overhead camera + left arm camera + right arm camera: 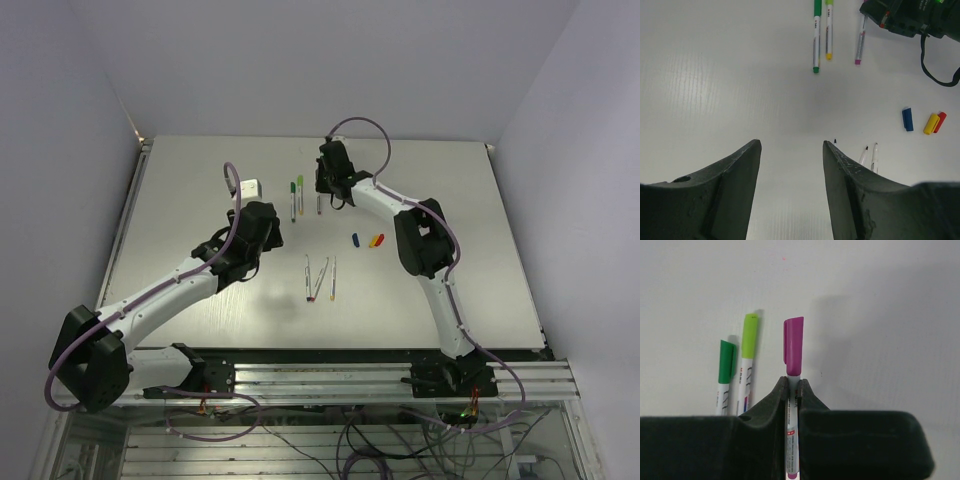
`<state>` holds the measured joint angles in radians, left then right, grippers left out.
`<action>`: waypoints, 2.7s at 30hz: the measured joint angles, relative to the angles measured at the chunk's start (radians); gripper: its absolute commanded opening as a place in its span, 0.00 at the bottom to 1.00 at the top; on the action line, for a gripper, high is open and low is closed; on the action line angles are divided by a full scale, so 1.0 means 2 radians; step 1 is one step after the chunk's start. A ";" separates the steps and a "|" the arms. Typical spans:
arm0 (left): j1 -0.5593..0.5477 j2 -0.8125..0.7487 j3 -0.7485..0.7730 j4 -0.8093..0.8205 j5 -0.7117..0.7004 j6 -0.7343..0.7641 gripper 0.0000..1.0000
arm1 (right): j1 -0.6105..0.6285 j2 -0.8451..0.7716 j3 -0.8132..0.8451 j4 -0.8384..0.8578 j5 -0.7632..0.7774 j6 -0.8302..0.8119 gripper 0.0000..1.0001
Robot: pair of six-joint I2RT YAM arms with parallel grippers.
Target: Insert the pens into the pen caps
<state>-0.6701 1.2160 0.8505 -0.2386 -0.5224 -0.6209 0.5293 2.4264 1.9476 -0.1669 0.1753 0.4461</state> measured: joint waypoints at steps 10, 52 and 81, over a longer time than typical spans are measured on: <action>0.000 0.000 0.000 0.001 0.002 0.000 0.61 | 0.000 0.012 0.001 0.023 -0.034 0.025 0.04; -0.053 0.167 0.009 0.048 0.062 0.028 0.56 | -0.010 -0.411 -0.388 0.112 0.037 -0.012 0.35; -0.118 0.281 0.062 0.026 0.034 0.021 0.64 | -0.010 -0.554 -0.558 0.070 0.047 0.006 0.32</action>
<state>-0.9070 1.7786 0.9752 -0.1860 -0.4545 -0.5793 0.5098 1.3190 0.8314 -0.0277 0.2691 0.4591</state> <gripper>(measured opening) 0.652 0.323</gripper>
